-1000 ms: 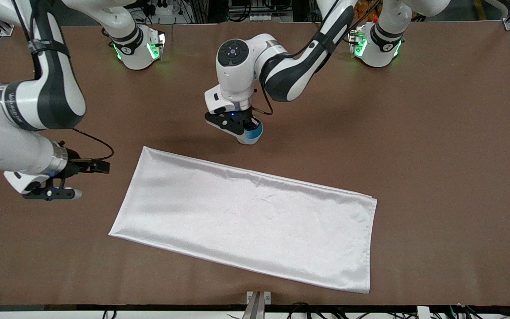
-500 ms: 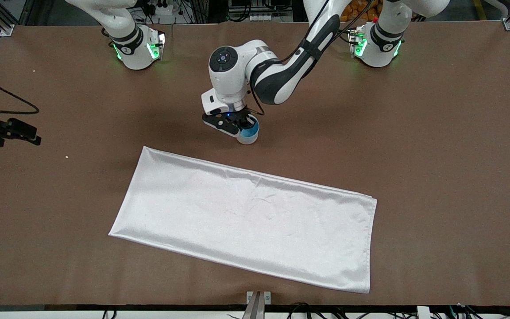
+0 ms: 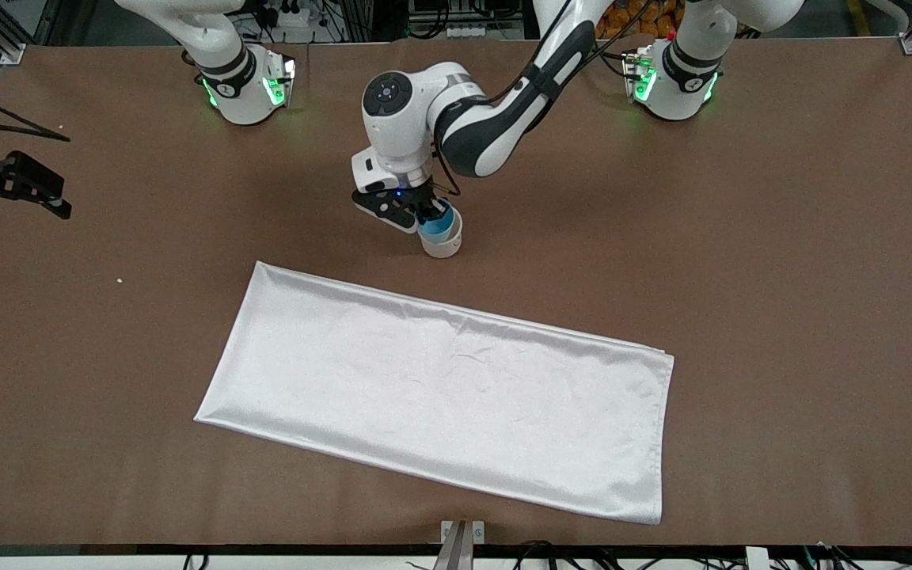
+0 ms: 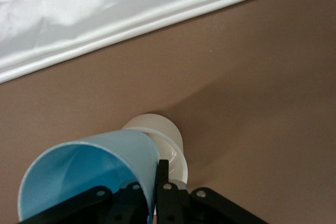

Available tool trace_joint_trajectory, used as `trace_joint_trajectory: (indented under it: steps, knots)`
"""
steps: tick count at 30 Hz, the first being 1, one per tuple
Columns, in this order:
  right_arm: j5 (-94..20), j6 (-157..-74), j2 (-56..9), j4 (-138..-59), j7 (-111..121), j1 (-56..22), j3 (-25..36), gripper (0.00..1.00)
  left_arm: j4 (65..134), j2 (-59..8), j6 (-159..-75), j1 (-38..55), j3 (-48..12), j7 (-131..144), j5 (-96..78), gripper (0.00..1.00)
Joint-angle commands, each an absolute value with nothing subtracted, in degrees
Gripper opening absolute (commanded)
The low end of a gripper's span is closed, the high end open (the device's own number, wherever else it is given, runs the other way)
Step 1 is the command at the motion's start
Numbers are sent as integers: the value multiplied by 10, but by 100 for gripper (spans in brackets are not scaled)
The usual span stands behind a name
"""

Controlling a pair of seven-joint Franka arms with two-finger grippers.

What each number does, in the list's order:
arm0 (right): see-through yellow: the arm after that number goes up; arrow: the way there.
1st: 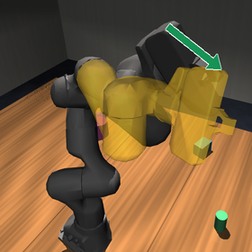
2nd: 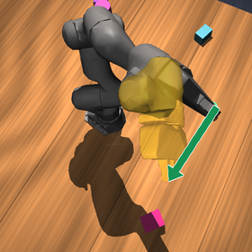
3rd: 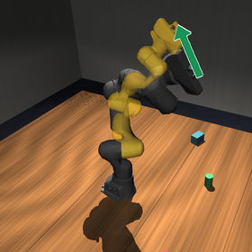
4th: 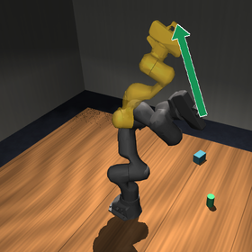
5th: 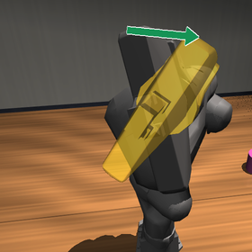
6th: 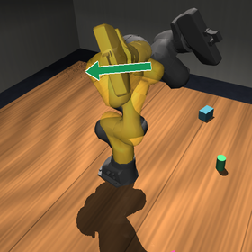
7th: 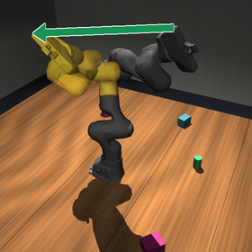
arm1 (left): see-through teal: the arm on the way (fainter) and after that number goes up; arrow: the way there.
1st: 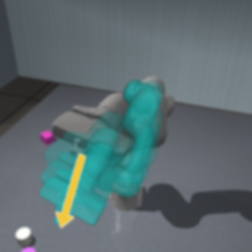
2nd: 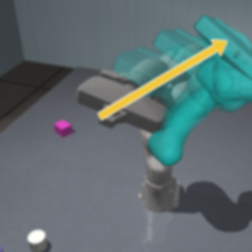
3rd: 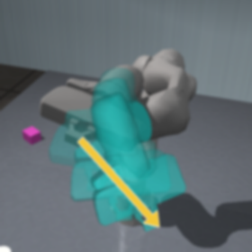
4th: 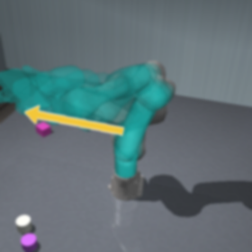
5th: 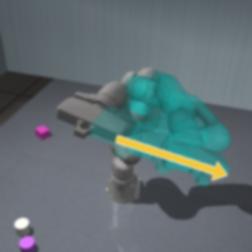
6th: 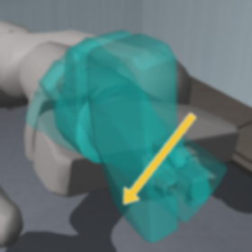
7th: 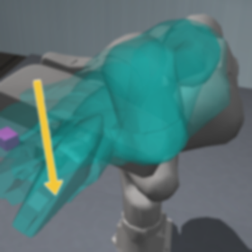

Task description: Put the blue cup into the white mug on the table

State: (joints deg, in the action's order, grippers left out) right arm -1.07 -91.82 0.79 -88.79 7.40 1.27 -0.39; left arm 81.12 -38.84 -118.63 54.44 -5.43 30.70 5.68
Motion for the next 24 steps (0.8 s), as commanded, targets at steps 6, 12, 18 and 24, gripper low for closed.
trace_joint_trajectory:
  steps: [6, 12, 18, 24]
  knots:
    - [-25, -910, -2, -875, 77, 2, -15, 100, 802, -397, -1179, 554, -52, 324, 75, 0]
    - [-26, -908, -4, -885, 76, -2, -12, 100, 805, -396, -1172, 559, -54, 325, 75, 0]
    - [-26, -914, -4, -914, 76, -2, -12, 100, 812, -398, -1172, 561, -54, 324, 75, 0]
    - [-25, -909, -11, -914, 72, -4, -12, 100, 816, -403, -1172, 561, -53, 323, 76, 0]
